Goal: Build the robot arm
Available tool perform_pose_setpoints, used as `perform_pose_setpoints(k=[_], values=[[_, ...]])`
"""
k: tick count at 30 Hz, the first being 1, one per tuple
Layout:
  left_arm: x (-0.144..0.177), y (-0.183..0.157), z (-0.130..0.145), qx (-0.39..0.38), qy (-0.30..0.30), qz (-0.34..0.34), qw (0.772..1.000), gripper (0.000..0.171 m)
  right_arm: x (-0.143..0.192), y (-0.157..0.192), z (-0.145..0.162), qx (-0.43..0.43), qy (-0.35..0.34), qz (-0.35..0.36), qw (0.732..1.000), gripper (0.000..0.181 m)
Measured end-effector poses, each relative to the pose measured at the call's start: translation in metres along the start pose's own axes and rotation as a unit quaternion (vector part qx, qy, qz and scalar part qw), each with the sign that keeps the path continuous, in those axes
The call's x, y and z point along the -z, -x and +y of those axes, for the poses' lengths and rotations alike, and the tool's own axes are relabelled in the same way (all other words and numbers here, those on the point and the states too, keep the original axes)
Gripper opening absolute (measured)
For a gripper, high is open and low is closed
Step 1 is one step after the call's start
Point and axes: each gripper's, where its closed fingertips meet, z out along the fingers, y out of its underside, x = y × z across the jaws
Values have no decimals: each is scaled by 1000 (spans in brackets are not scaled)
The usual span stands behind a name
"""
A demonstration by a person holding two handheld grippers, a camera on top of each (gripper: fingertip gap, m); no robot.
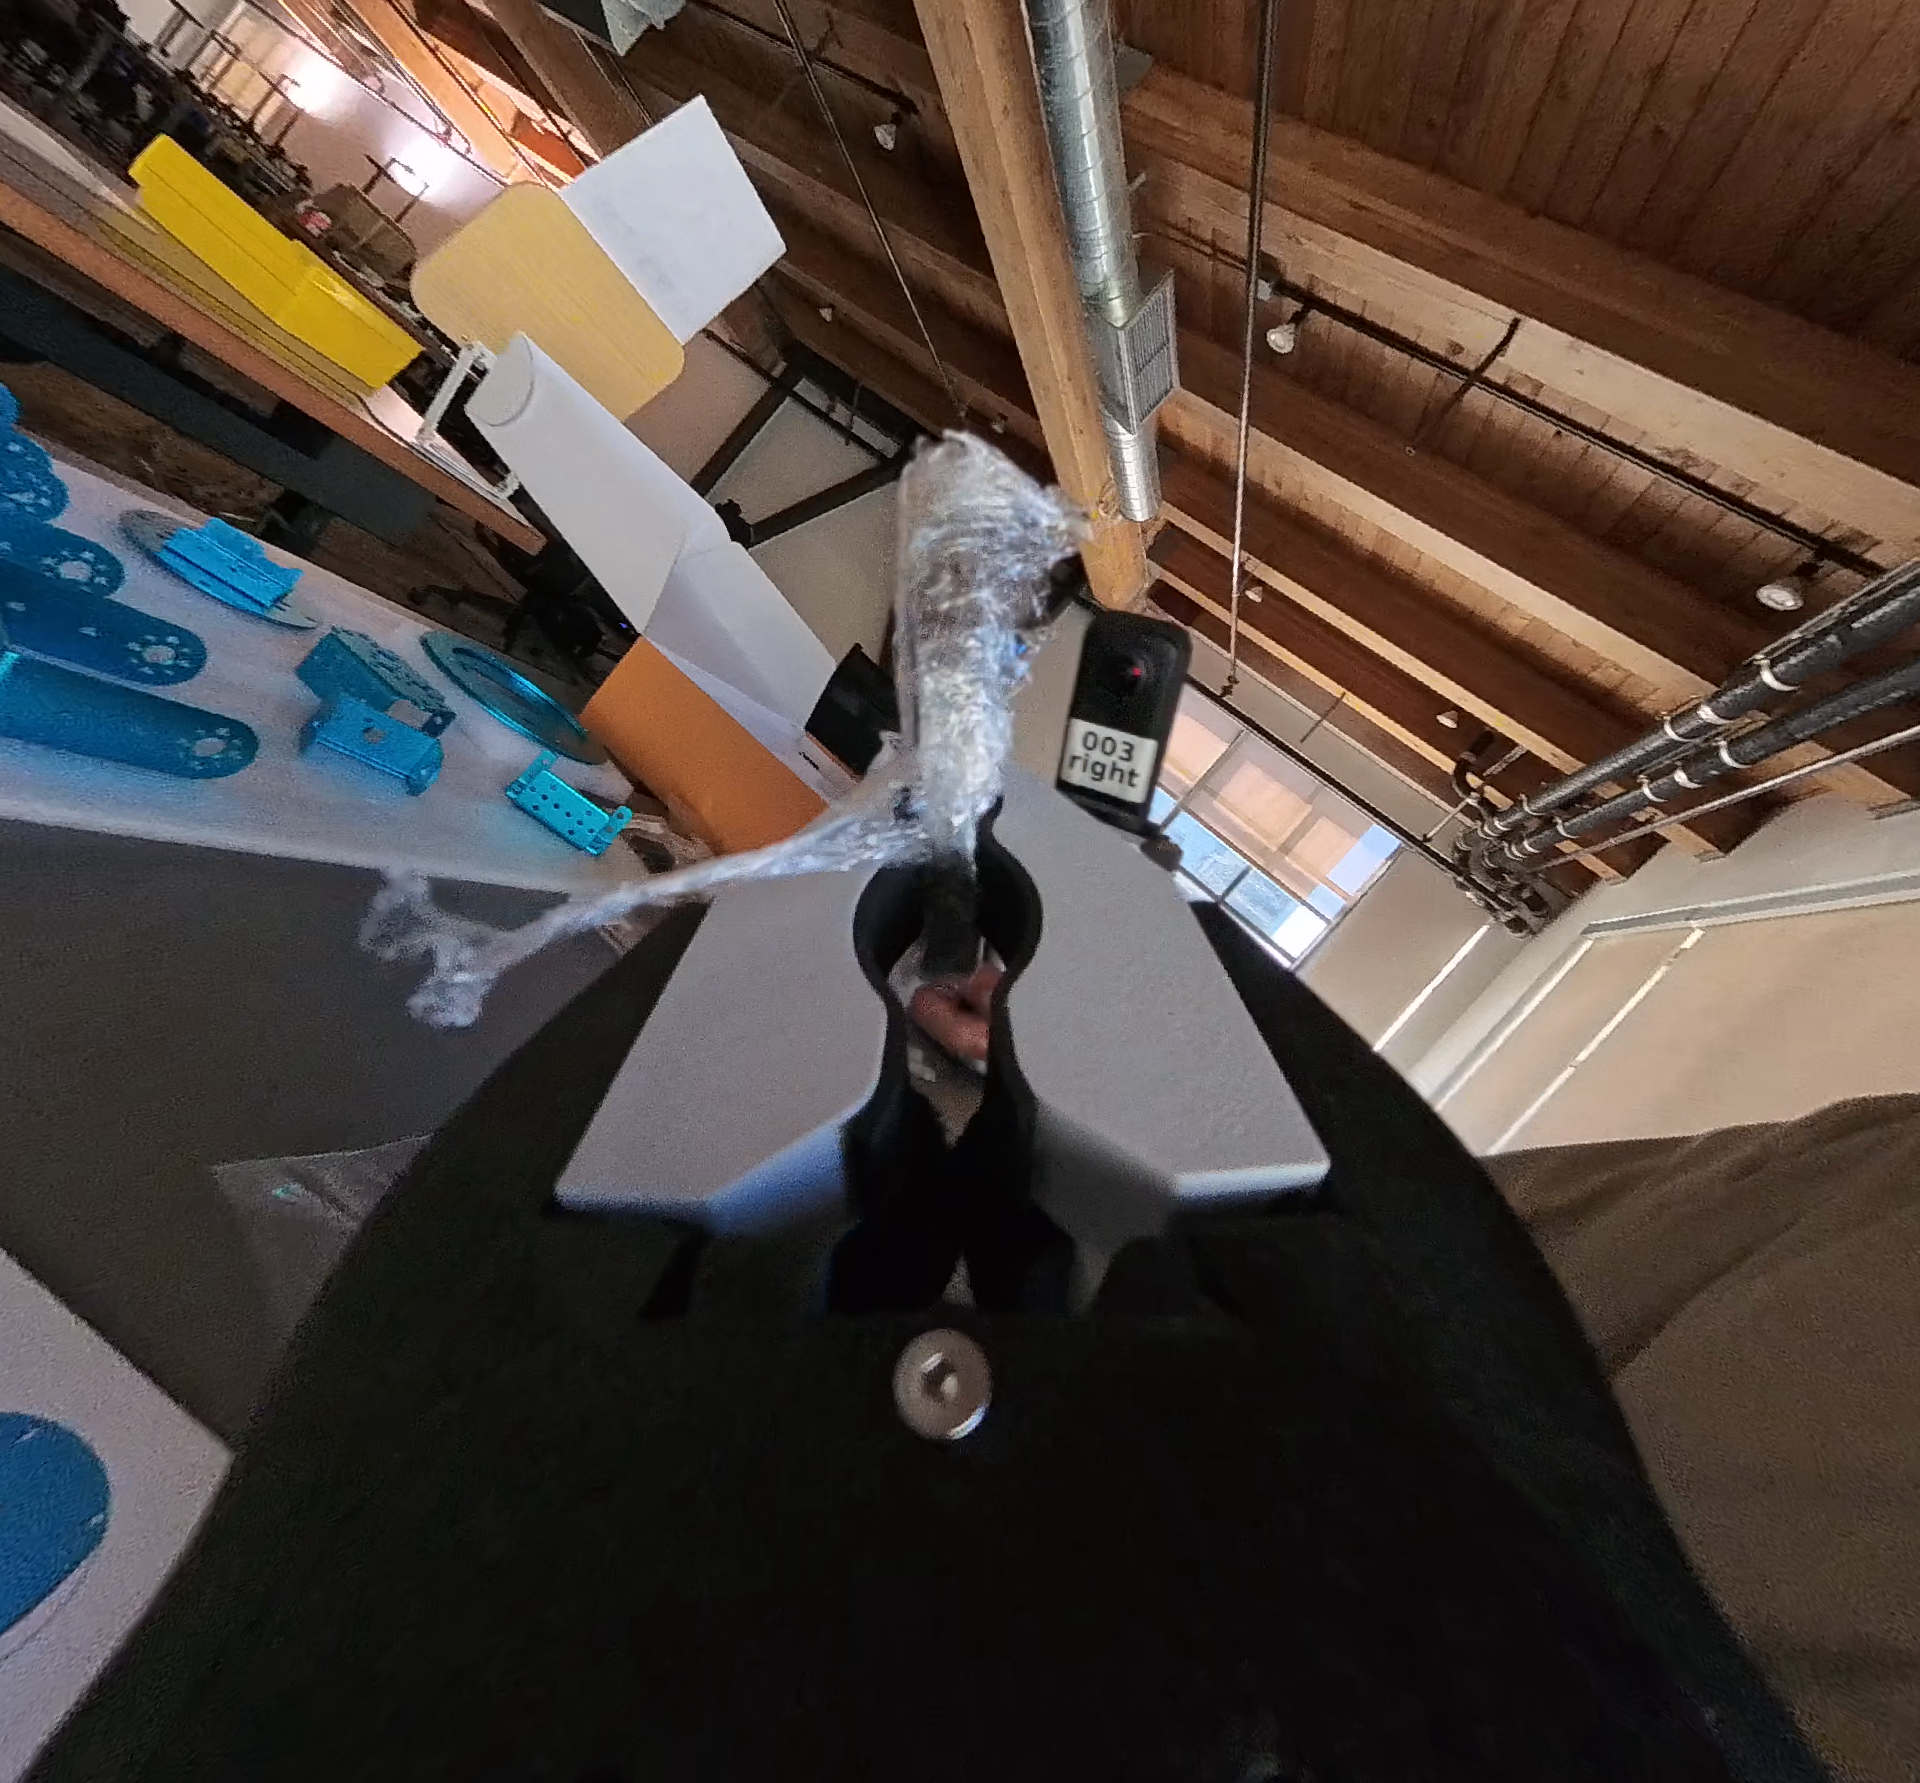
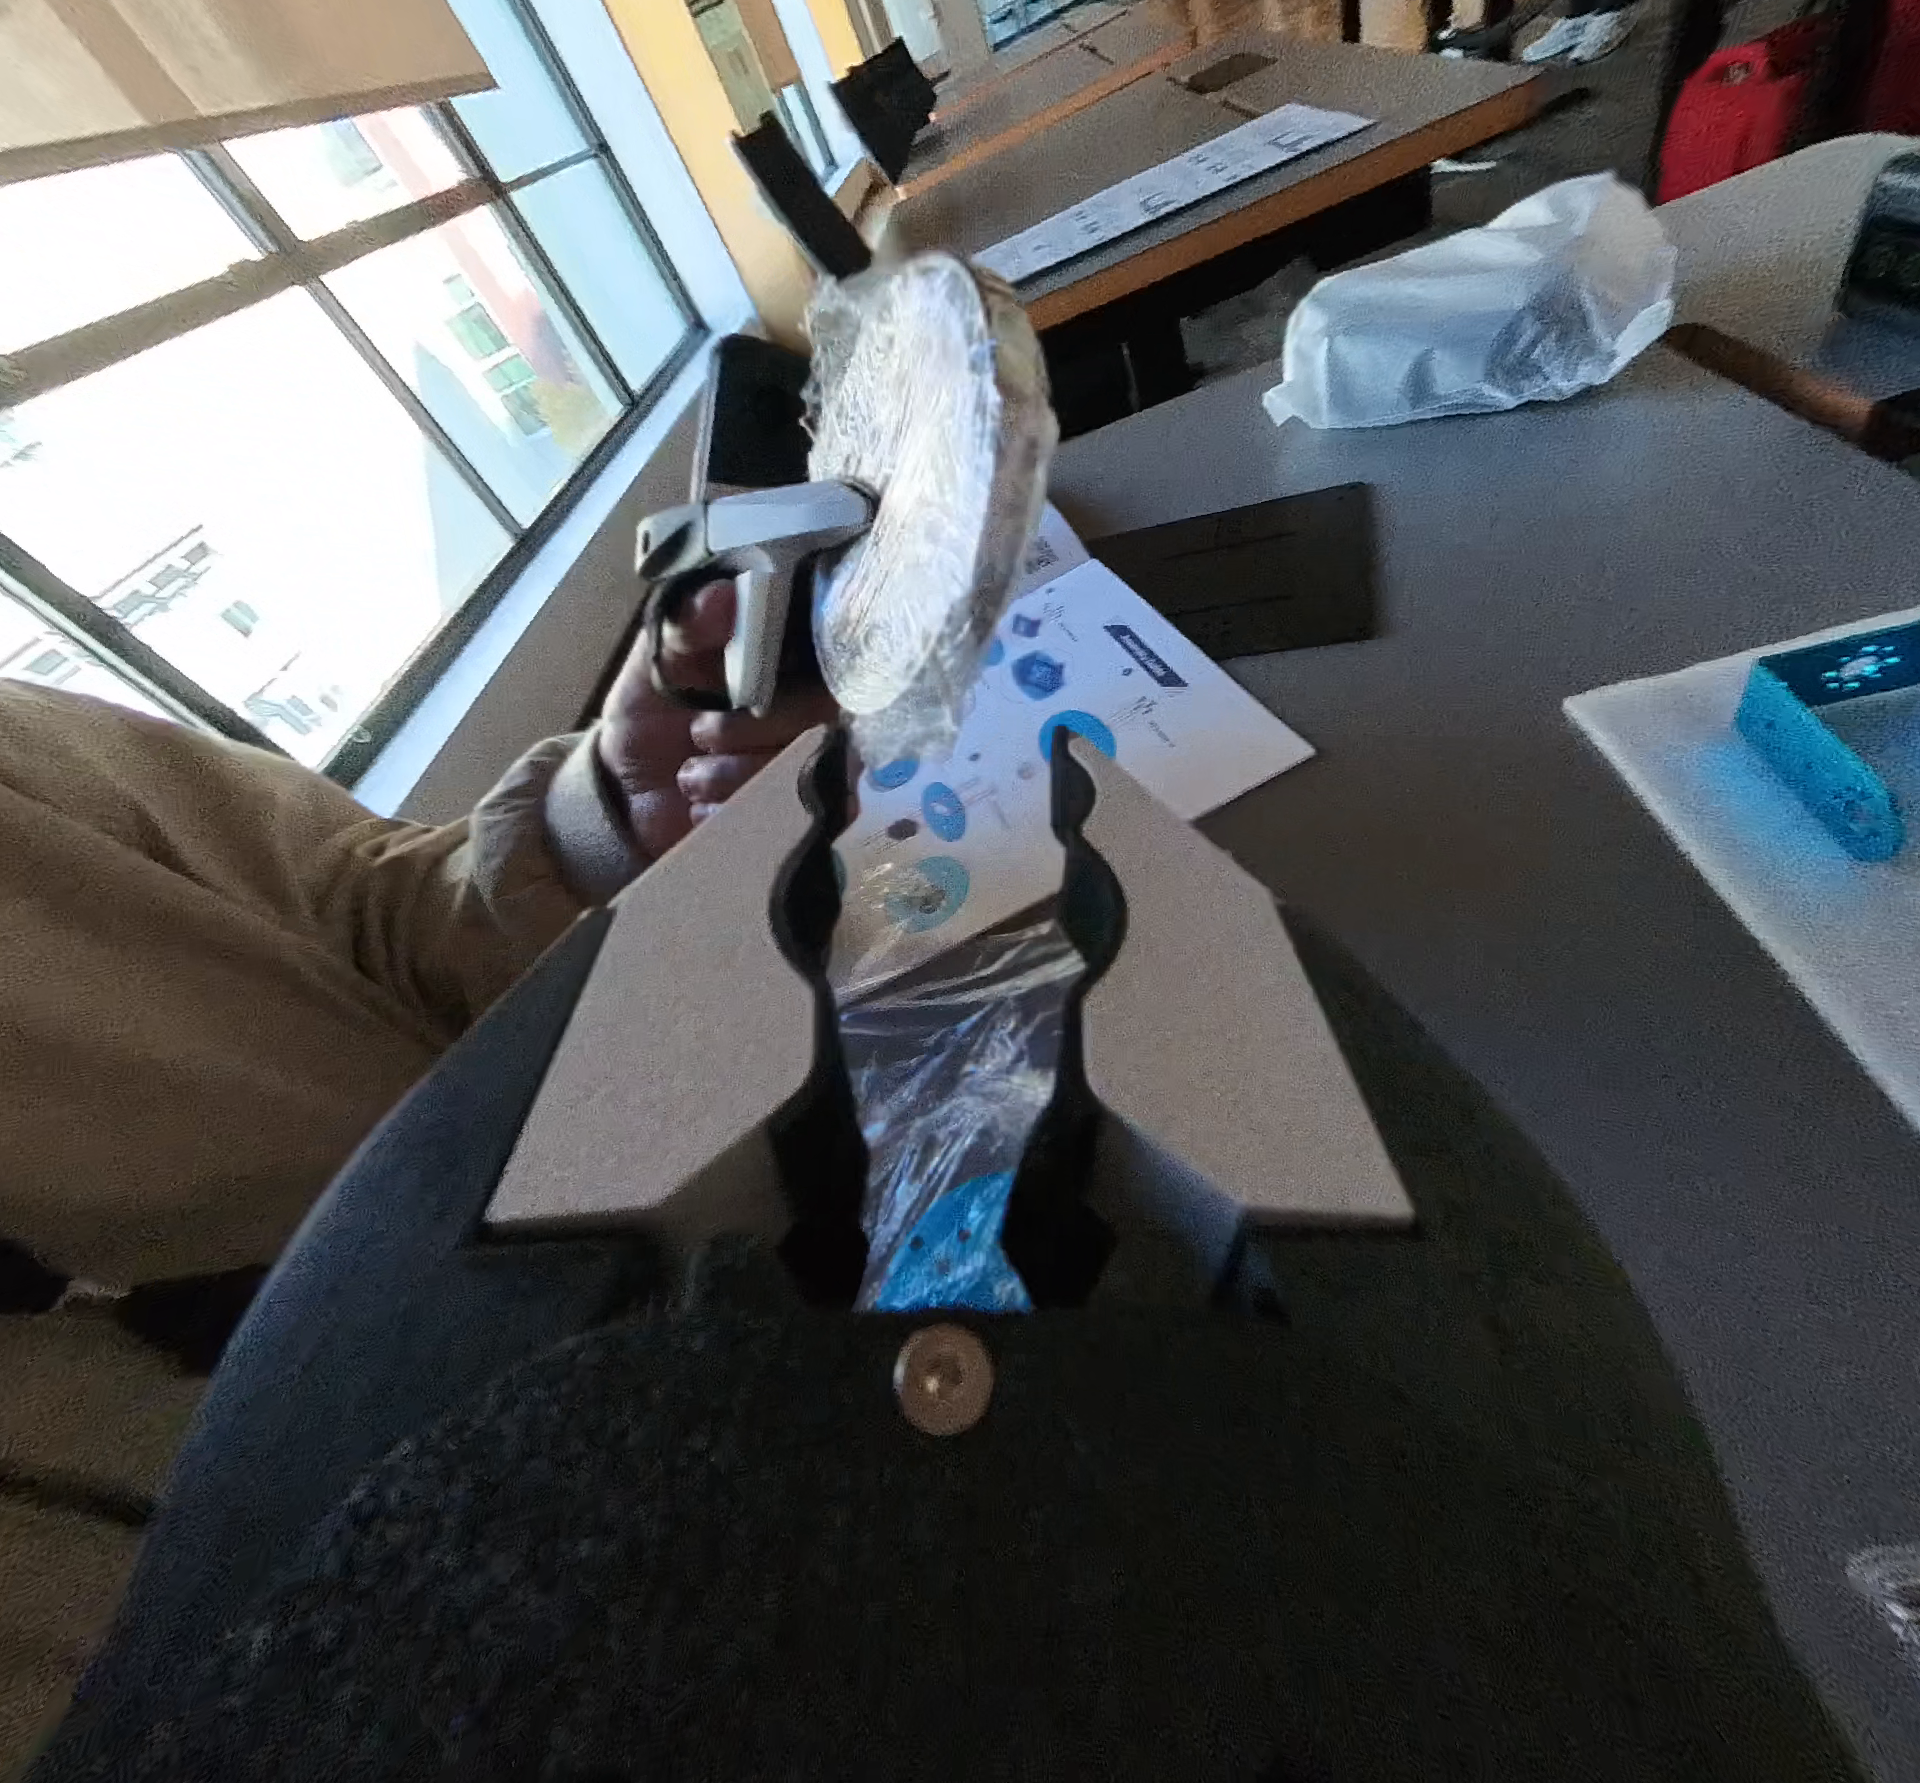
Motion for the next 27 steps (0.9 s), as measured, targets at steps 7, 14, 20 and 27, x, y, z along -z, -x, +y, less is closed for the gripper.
perform_pose_setpoints(k=[7, 14, 20, 27], values=[[-2, 11, 5, -31, -8, -58, 998, 2, -15, 2, 16, 21, -26, 131, 991, 41], [-8, 11, 14, -18, -13, -69, 997, 2, -14, -11, 16, 74, -15, 235, 969, 11], [-4, 2, 13, 61, -33, -5, 998, 1, -4, -2, 16, 40, -23, 169, 985, 0], [1, -6, 10, 35, -25, 3, 999, 1, 10, 18, 4, -64, -59, 43, 995, 0]])
